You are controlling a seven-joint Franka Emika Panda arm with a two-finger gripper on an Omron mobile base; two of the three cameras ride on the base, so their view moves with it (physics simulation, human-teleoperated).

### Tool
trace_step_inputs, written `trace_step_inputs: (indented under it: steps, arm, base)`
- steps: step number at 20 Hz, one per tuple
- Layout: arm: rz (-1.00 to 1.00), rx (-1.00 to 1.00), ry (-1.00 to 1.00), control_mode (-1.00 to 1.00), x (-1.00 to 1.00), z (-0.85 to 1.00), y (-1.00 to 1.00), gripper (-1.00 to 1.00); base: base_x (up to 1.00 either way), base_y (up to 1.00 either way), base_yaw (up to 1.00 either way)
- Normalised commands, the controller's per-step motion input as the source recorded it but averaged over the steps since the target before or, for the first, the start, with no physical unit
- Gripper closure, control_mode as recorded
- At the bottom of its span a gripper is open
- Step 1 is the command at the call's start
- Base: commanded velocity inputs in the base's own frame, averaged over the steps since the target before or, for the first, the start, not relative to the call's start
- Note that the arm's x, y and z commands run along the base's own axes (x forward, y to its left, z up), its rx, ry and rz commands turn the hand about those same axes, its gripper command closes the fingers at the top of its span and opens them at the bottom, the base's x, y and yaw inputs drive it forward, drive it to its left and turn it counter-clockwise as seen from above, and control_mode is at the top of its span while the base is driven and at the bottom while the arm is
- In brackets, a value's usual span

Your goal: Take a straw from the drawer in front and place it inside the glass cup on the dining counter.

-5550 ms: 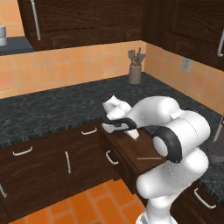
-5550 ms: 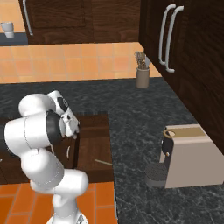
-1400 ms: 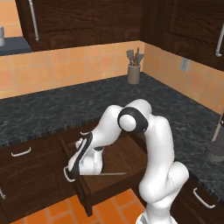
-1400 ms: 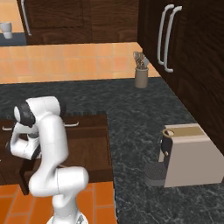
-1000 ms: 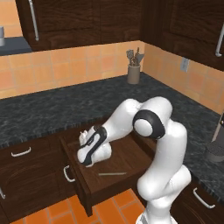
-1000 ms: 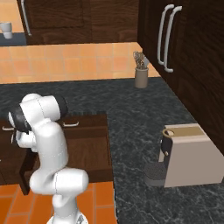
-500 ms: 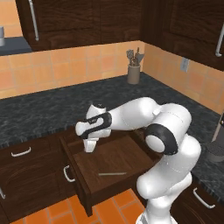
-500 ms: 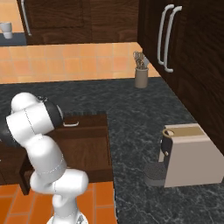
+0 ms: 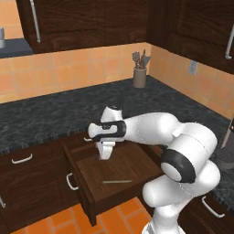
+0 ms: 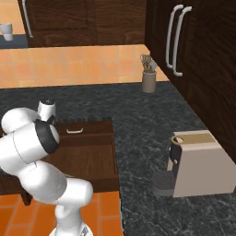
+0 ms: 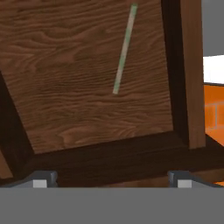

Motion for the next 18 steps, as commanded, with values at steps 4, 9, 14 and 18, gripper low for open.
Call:
trace_step_inputs:
  steps: [4,9,14,18]
  arm:
    - [0.00,0.00,-0.10,-1.00,-0.59,-0.22,-0.30,-1.00]
    - [0.00,0.00,-0.09,-1.00,-0.35,-0.16,-0.38,-1.00]
    - [0.00,0.00,0.01,-1.00,-0.03,-0.19,-0.51,-1.00]
    - [0.00,0.00,0.04,-1.00,0.00,-0.12,-0.26,-1.00]
  base:
    - [0.00,0.00,0.00]
    - [0.00,0.00,0.00]
    - [0.00,0.00,0.00]
    - [0.00,0.00,0.00]
